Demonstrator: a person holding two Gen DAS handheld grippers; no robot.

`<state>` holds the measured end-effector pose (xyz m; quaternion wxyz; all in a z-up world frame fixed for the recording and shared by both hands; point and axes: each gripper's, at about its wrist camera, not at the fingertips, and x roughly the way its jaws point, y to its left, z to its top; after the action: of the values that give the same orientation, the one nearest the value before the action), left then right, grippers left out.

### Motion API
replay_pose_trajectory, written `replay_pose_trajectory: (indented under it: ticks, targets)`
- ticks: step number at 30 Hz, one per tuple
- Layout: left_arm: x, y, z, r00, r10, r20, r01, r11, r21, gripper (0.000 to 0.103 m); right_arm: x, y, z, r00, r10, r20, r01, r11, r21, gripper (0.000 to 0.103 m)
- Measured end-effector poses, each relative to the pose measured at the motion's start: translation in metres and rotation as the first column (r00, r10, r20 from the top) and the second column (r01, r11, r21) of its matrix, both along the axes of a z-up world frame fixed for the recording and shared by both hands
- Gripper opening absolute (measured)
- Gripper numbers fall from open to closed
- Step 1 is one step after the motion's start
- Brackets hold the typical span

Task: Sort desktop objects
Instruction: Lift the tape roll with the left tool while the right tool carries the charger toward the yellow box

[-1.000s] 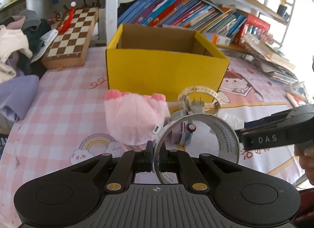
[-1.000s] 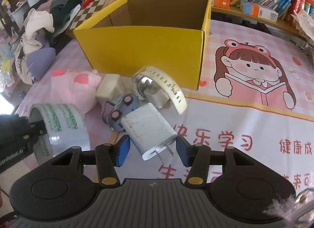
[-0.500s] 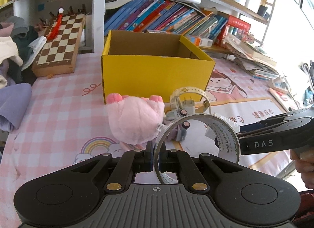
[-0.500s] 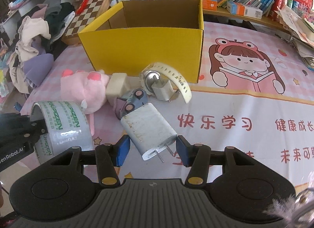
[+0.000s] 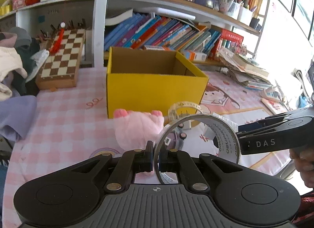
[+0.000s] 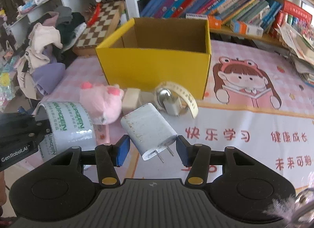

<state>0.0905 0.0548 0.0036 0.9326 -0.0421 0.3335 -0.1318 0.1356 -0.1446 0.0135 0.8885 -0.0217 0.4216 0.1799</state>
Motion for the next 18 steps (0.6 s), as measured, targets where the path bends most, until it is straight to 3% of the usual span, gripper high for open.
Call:
replay_pose_trajectory:
  ticks: [8, 18]
  targets:
    - [0.018, -0.004, 0.015, 0.999, 0.006, 0.047, -0.006, 1.000, -0.010, 0.003, 0.015, -0.004, 0.023, 0.995, 0.050, 0.082, -0.050, 0.999, 0.002, 0.049]
    - [0.060, -0.009, 0.035, 0.994, 0.041, 0.104, -0.042, 0.999, 0.009, 0.003, 0.067, -0.019, 0.047, 0.986, 0.092, 0.138, -0.095, 0.995, 0.013, 0.049]
